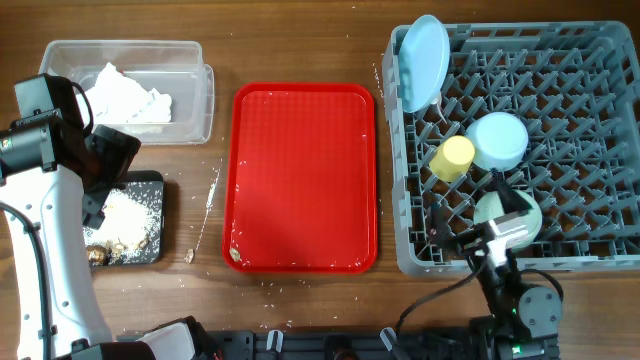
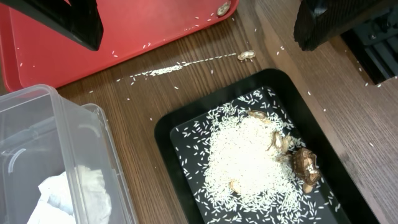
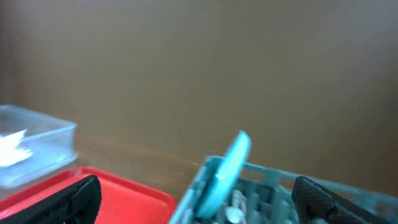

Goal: Sort waste into correct bins and load items into the dishwasher rack

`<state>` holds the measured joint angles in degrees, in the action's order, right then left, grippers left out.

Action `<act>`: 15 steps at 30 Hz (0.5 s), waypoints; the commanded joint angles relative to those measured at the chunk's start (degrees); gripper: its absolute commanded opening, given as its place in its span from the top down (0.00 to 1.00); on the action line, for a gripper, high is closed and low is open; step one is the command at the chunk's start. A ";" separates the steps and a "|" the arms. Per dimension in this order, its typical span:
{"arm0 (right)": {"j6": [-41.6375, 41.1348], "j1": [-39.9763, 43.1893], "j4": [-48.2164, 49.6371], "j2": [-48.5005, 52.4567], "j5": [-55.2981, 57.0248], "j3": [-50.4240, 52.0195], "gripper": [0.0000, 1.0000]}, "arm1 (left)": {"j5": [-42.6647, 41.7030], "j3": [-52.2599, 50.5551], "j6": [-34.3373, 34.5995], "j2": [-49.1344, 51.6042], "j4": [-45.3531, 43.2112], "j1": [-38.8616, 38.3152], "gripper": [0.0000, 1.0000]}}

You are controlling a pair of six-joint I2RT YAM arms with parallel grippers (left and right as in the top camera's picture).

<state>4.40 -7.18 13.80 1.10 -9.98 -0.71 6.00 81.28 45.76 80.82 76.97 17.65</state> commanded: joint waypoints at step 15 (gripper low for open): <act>-0.79 5.18 -13.57 -0.83 8.70 0.42 0.00 | 0.57 0.59 -0.50 -0.09 0.02 0.26 0.00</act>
<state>2.52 -2.28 -0.01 0.89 -2.28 -0.36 6.00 81.28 45.76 80.82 76.97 17.65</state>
